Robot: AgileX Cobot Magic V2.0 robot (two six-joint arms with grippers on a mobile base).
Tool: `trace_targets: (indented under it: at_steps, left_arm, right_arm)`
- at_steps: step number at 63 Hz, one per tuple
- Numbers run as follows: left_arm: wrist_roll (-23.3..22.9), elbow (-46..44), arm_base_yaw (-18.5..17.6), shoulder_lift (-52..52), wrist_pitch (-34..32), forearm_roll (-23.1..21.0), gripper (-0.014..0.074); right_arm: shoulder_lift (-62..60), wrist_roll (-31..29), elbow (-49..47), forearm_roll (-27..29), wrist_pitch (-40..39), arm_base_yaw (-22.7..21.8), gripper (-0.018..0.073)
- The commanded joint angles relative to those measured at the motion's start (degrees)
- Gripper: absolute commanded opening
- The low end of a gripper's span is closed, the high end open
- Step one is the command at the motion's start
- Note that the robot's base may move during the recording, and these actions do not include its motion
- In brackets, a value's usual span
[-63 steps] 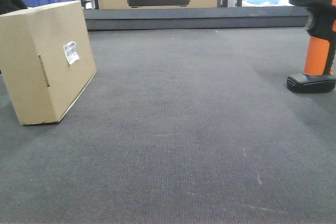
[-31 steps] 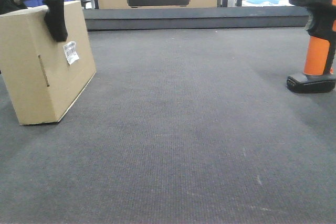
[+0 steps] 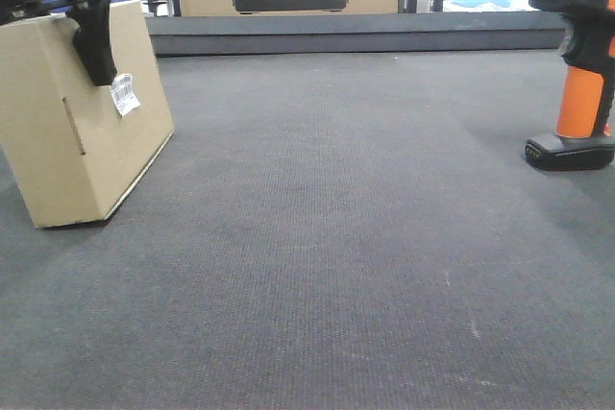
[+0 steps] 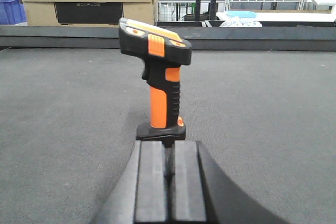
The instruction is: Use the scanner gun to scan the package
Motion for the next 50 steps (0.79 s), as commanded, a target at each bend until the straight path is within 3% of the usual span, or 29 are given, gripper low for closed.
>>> trace_targets:
  at_steps: [1, 6, 16, 25, 29, 35, 43, 50]
  left_arm:
    - [-0.41, -1.97, -0.28, -1.64, -0.03, -1.16, -0.0111]
    - [-0.41, -3.89, -0.28, -2.46, 0.12, -4.39, -0.0111]
    - [-0.41, -4.94, -1.29, -3.73, -0.69, -15.19, -0.0111]
    - [-0.51, -4.94, -5.65, -2.99, -3.82, -15.45, -0.0111]
    - [-3.19, -4.94, -7.29, -2.17, -5.4, -15.45, -0.0111]
    - [-6.52, -4.94, -8.93, -0.85, -7.3, -15.45, -0.0111]
    - [-6.7, -4.94, -10.0, 0.35, -7.72, -16.44, -0.0111]
    - [-6.7, -4.94, -10.27, 0.35, -7.78, -17.29, -0.0111]
  right_arm:
    - [-0.2, -0.25, -0.05, -0.36, -0.85, 0.08, -0.0162]
    - [-0.2, -0.25, -0.05, -0.36, -0.85, 0.08, -0.0162]
    - [-0.2, -0.25, -0.05, -0.36, -0.85, 0.08, -0.0162]
    - [-0.2, -0.25, -0.05, -0.36, -0.85, 0.08, -0.0162]
    - [-0.2, -0.25, -0.05, -0.47, -1.08, 0.09, -0.0162]
    - [-0.2, -0.25, -0.05, -0.31, -3.92, 0.09, -0.0162]
    - [-0.2, -0.25, -1.23, -0.21, -7.63, 0.09, -0.0162]
    - [-0.2, -0.25, -7.29, 0.16, -1.88, 0.09, -0.0162]
